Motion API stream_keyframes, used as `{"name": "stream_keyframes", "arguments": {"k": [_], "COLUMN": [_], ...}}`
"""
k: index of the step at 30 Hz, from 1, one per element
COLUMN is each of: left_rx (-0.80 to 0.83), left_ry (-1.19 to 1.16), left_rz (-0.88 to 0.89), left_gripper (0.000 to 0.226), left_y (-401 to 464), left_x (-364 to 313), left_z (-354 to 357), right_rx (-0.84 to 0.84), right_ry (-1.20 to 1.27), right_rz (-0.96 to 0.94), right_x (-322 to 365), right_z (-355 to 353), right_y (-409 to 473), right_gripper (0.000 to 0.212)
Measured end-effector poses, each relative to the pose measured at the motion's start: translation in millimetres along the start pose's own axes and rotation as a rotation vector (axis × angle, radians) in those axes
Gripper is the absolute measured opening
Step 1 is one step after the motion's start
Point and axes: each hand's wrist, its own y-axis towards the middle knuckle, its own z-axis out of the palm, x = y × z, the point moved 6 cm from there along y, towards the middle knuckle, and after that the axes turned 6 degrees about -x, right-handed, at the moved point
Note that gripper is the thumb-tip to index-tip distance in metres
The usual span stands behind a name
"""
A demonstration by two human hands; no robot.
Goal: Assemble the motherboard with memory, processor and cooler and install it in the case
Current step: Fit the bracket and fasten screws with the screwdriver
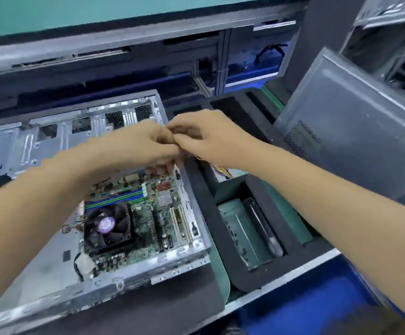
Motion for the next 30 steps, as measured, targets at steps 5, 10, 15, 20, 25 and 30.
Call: {"name": "stream_keyframes", "arguments": {"k": [5, 10, 15, 20, 25, 30], "left_rx": [0.007, -0.028, -0.171, -0.458, -0.71, -0.789], "left_ry": [-0.068, -0.041, -0.145, -0.283, -0.554, -0.456], "left_rz": [-0.059, -0.16, -0.297, -0.448, -0.5, -0.392], "left_gripper": [0.028, 0.029, 0.03, 0.029, 0.027, 0.022], "left_y": [12, 31, 32, 35, 25, 12], "left_x": [-36, -33, -2, 23, 54, 81], "left_z": [52, 111, 157, 188, 196, 194], "right_rx": [-0.07, -0.047, 0.043, 0.144, 0.617, 0.651], "right_ry": [0.019, 0.152, 0.178, 0.102, -0.715, -0.843], "right_rz": [0.062, 0.112, 0.17, 0.233, -0.072, -0.118], "right_x": [-42, -92, -133, -178, -199, -193], "right_z": [-24, -19, 10, 44, 107, 115], "right_y": [-34, -67, -88, -101, -113, -96], "right_gripper": [0.02, 0.026, 0.024, 0.024, 0.034, 0.026]}}
